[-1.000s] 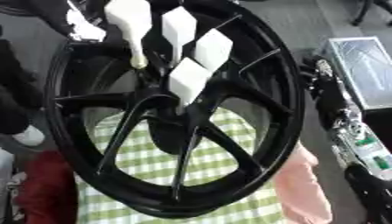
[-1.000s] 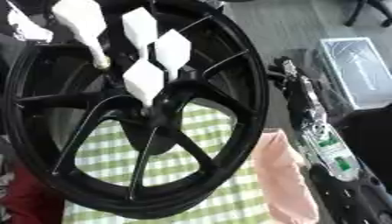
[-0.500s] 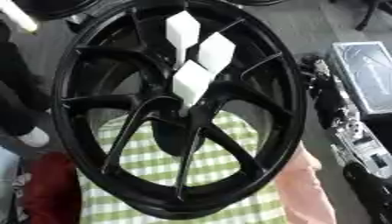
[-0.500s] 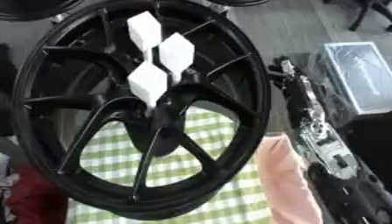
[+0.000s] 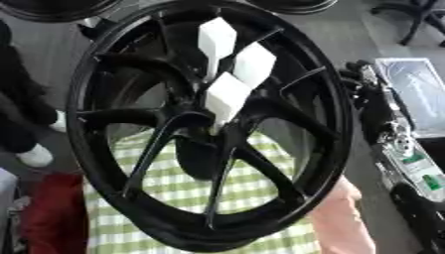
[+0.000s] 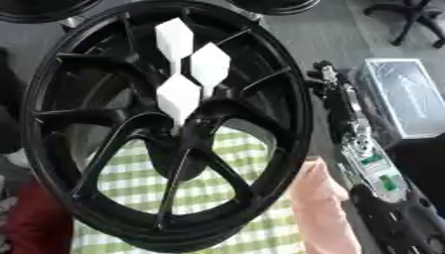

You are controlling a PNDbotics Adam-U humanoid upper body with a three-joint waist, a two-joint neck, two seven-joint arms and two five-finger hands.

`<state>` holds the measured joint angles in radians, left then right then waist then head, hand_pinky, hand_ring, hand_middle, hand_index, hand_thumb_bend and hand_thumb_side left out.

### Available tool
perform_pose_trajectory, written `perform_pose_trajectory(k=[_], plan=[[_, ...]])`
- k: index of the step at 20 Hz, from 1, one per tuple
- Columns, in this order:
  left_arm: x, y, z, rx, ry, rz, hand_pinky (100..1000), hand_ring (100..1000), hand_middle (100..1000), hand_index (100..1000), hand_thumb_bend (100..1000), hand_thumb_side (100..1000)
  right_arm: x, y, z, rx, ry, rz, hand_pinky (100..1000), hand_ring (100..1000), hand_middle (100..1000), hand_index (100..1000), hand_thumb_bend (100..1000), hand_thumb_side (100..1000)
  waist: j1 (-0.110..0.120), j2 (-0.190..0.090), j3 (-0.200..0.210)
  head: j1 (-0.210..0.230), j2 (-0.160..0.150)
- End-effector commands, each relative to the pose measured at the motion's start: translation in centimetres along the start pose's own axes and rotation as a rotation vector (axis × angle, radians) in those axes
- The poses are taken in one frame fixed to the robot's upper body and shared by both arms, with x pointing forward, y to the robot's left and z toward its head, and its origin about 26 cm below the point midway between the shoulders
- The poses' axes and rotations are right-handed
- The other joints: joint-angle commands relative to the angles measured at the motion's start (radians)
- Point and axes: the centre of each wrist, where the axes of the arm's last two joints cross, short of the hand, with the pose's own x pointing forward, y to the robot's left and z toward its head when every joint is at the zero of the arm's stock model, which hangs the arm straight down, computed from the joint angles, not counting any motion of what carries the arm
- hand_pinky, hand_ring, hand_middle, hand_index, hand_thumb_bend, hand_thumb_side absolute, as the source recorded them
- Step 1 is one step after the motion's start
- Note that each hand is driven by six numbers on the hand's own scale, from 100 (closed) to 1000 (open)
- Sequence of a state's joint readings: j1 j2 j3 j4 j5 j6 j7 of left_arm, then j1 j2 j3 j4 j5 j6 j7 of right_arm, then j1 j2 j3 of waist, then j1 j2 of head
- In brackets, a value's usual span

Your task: Pull the pin out of the wheel hub.

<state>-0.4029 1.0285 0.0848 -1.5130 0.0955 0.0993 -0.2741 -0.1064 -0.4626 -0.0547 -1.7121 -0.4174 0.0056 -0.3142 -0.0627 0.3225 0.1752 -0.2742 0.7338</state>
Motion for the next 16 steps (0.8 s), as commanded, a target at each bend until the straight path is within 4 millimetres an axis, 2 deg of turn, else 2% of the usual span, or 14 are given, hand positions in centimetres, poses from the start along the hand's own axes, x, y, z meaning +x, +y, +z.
perform_pose_trajectory(k=[1,2,3,4,6,10,14,15,16], plan=[[-1.1,0.6,0.7,0.073,0.043,-0.001,642,703,654,686,205,196,1.3,-0.2,-0.5,0.001,-0.039,0.006,952,796,747,817,100,769,0.002,-0.028,0.001,0.001,-0.018],[-1.7,0.3,0.9,0.073,0.066,0.004,683,757,725,745,273,301,1.3,-0.2,-0.5,0.001,-0.039,0.005,952,796,746,817,100,769,0.001,-0.028,0.000,0.001,-0.017],[-2.1,0.1,1.0,0.072,0.088,0.003,720,797,783,805,367,469,1.2,-0.2,-0.4,0.001,-0.038,0.005,951,796,746,817,100,769,0.000,-0.028,0.000,0.003,-0.017],[-2.6,-0.1,1.2,0.077,0.113,-0.002,760,834,829,854,464,600,1.2,-0.2,-0.4,-0.001,-0.038,0.005,951,796,747,817,100,786,-0.001,-0.027,-0.001,0.004,-0.017],[-3.1,-0.3,1.4,0.094,0.134,0.001,765,839,852,889,544,730,1.2,-0.3,-0.4,-0.005,-0.039,0.006,951,796,746,817,100,768,-0.002,-0.027,0.000,0.005,-0.017],[-3.2,-0.9,1.6,0.124,0.111,0.037,757,836,852,888,546,750,1.3,-0.3,-0.4,-0.010,-0.043,0.003,951,796,746,817,100,766,-0.004,-0.029,0.002,0.009,-0.018],[-2.6,-1.3,1.7,0.215,0.056,0.098,714,810,819,848,422,701,1.4,-0.3,-0.4,-0.011,-0.045,0.001,951,796,746,816,100,765,-0.006,-0.030,0.002,0.009,-0.018],[-2.5,-1.5,1.7,0.271,0.044,0.140,670,777,784,808,344,721,1.4,-0.4,-0.4,-0.013,-0.045,0.000,951,796,746,816,100,764,-0.007,-0.030,0.003,0.010,-0.017],[-2.3,-1.8,1.7,0.328,0.036,0.188,670,777,784,808,344,721,1.4,-0.3,-0.4,-0.013,-0.045,0.000,951,796,746,816,100,764,-0.007,-0.030,0.003,0.011,-0.017]])
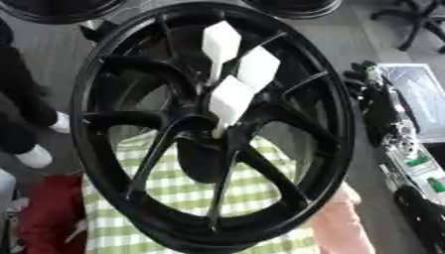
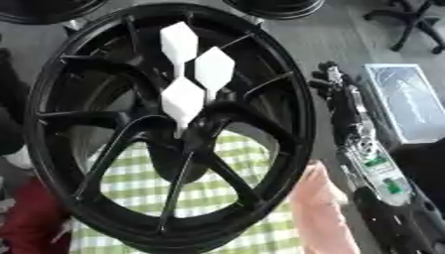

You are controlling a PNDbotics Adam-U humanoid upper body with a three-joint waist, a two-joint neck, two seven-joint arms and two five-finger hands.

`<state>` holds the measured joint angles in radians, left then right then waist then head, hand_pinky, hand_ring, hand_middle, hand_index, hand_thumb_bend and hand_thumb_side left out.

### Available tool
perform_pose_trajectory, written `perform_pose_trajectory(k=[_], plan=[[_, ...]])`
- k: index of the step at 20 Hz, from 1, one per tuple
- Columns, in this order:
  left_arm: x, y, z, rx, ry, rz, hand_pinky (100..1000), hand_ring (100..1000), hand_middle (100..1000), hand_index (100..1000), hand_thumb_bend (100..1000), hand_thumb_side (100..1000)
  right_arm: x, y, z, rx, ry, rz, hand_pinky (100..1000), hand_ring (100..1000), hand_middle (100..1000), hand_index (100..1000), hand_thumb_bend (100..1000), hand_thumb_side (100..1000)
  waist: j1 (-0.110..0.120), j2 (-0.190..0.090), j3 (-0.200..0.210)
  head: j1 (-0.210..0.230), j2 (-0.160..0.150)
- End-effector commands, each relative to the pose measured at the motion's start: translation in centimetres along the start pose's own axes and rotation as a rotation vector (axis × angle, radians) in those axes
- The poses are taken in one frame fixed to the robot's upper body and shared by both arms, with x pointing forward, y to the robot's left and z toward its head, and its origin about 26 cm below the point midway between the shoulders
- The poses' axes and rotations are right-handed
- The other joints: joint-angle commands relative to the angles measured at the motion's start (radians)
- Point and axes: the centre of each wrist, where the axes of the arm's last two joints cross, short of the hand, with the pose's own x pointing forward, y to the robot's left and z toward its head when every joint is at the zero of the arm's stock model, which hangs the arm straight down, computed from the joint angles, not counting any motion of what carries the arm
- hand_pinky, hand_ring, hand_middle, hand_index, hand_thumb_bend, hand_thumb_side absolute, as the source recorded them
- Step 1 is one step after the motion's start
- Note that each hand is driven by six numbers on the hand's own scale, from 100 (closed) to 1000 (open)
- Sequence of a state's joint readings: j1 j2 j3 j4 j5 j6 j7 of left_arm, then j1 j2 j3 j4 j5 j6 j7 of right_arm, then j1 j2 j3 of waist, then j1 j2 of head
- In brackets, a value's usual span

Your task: Pull the pin out of the wheel hub.

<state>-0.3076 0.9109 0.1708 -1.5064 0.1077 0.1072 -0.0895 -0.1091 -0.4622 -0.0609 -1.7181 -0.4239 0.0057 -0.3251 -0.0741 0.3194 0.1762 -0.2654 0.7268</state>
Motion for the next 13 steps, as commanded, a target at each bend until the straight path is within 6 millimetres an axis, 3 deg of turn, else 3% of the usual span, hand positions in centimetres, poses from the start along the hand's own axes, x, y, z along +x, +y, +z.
perform_pose_trajectory(k=[1,7,13], plan=[[1.5,0.5,0.1,0.165,-0.055,0.112,649,764,771,782,305,743,1.2,-0.3,-0.3,0.000,-0.038,0.007,951,795,746,816,100,763,0.003,-0.028,0.001,0.005,-0.009],[4.0,-4.4,0.6,0.388,-0.081,0.525,641,780,792,791,265,830,1.7,0.1,-0.6,0.005,-0.058,-0.010,951,796,746,816,100,753,-0.005,-0.028,-0.003,0.022,-0.014],[5.1,-8.7,1.5,0.433,-0.073,0.730,638,766,778,783,346,746,2.3,0.6,-0.9,0.016,-0.078,-0.025,951,797,747,816,100,747,-0.012,-0.025,-0.008,0.038,-0.020]])
